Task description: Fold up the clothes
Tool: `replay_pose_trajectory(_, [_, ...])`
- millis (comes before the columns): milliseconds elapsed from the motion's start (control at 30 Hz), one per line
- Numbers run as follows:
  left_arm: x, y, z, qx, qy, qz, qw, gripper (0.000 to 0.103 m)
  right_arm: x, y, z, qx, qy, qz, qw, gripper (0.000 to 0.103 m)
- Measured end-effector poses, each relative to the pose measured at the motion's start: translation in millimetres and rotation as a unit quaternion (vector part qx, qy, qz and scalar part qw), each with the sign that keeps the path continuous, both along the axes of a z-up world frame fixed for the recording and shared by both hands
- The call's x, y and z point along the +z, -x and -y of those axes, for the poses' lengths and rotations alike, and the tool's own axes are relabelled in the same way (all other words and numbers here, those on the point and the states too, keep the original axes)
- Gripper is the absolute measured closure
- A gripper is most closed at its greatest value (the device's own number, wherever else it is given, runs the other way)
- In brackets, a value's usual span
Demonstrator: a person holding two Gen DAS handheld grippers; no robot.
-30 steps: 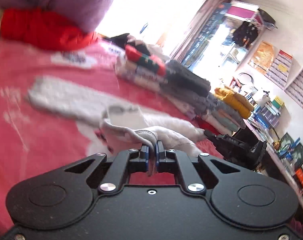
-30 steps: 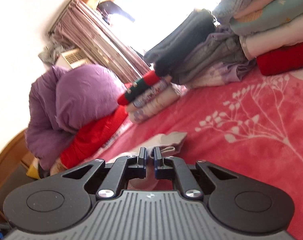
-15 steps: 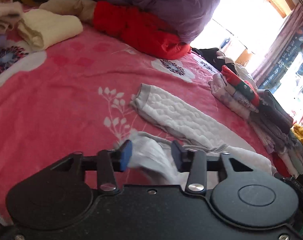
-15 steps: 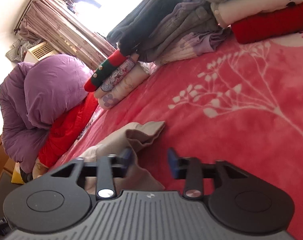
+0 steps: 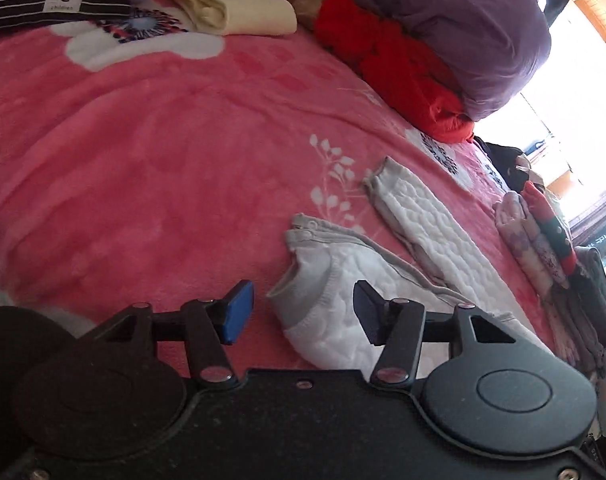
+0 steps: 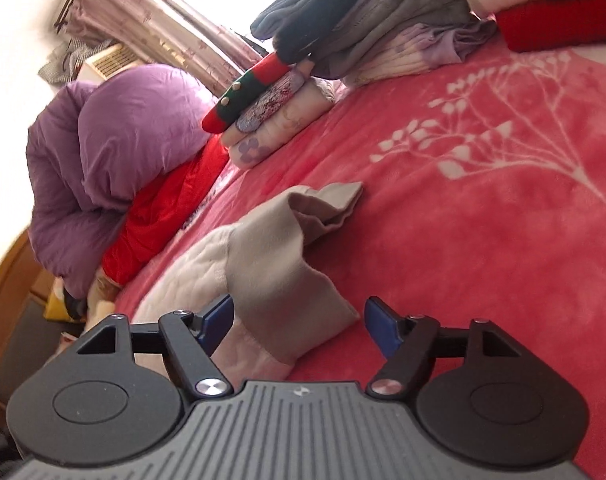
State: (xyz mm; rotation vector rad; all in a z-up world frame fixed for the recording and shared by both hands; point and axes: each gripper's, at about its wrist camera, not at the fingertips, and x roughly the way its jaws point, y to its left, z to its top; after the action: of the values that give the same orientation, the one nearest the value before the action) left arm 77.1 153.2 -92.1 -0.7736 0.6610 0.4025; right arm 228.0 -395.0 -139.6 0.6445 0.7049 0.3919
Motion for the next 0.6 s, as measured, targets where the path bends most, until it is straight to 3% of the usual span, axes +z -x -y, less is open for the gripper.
replay_pose_trajectory(100, [-3.0, -0.3, -0.4, 0.004, -0.009, -0.012, 0.9999, 0.041, -0.3, 0.5, 1.6, -0.001, -0.002, 0.013, 1.000, 0.031])
replay_pose_trajectory(233, [-26.3, -4.8, -1.8, -0.017, 0.048, -0.020, 0.9985, 0.040, -5.4, -3.3, -0.5, 0.003, 0.005, 0.016, 1.000, 0.031])
replay_pose_trajectory(333, [-32.6, -4.3, -1.4, -0.021, 0.046, -0.001, 0.9987, 0.043, -7.5, -4.3, -3.3, 0.013, 0.003, 0.020, 1.000, 0.040])
replay_pose_trajectory(367, [-32.8, -4.1, -1.2, -0.022, 0.044, 0.006, 0.9988, 0.047, -7.7, -4.3, -4.1, 0.019, -0.001, 0.021, 1.000, 0.049])
replay_pose_trajectory(433, [-33.0, -5.5, -2.2, -0.031, 0.044, 0.020, 0.9983, 0.083, -7.8, -3.7, -6.0, 0.029, -0.004, 0.022, 0.999, 0.074])
replay_pose_trajectory(500, [-30.4, -6.2, -2.4, -0.040, 0.047, 0.033, 0.9976, 0.094, -6.4, -0.9, -7.6, 0.031, 0.001, 0.025, 0.999, 0.094])
replay_pose_trajectory(600, [-19.0, -4.7, -2.6, -0.051, 0.042, 0.057, 0.9962, 0.097, -1.4, 6.7, -2.8, 0.021, -0.015, 0.033, 0.999, 0.094])
